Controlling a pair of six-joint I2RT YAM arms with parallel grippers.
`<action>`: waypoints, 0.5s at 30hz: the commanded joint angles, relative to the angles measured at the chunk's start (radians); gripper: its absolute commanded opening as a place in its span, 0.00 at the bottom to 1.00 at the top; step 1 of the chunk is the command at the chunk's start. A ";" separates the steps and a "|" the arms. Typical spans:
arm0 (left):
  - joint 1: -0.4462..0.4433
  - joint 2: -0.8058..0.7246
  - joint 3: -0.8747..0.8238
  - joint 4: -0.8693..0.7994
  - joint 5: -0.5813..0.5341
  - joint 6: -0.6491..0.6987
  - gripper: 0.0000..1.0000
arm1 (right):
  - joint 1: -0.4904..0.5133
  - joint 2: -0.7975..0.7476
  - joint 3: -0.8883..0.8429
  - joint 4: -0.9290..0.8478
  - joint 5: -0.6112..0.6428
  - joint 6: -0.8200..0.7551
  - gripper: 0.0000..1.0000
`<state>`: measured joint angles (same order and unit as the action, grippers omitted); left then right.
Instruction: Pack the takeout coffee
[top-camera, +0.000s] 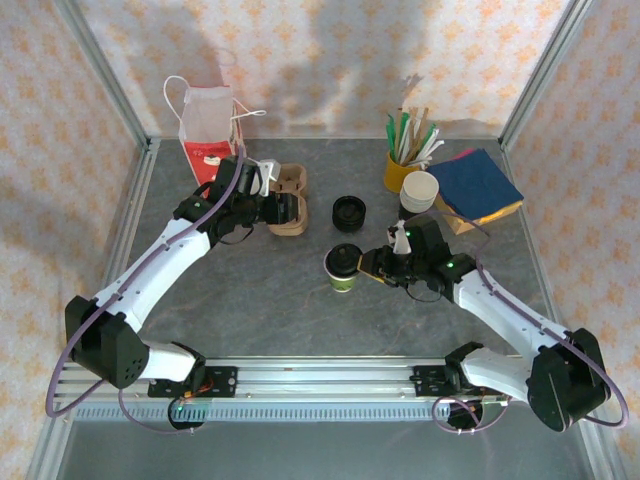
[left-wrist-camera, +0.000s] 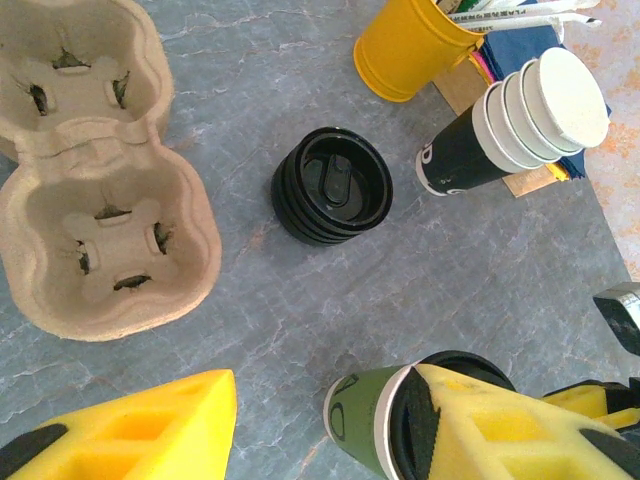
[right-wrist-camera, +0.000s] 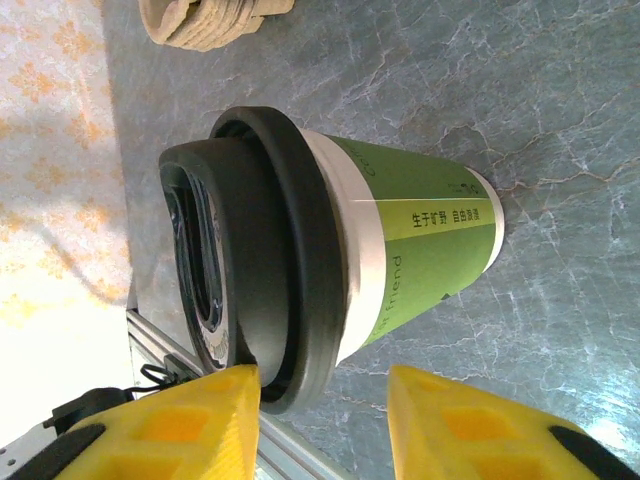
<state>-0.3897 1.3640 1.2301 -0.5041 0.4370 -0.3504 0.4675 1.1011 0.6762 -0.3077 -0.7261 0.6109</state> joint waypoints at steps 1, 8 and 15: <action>0.012 -0.003 -0.010 -0.008 -0.017 0.001 0.51 | -0.006 0.004 0.001 -0.002 0.007 -0.029 0.39; 0.012 -0.002 -0.012 -0.007 -0.017 0.003 0.51 | -0.006 -0.006 0.010 -0.043 0.033 -0.052 0.42; 0.011 0.005 -0.009 -0.005 -0.014 0.001 0.51 | -0.005 -0.019 0.040 -0.080 0.034 -0.095 0.44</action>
<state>-0.3897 1.3640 1.2270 -0.5045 0.4370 -0.3504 0.4675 1.1023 0.6796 -0.3508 -0.7136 0.5583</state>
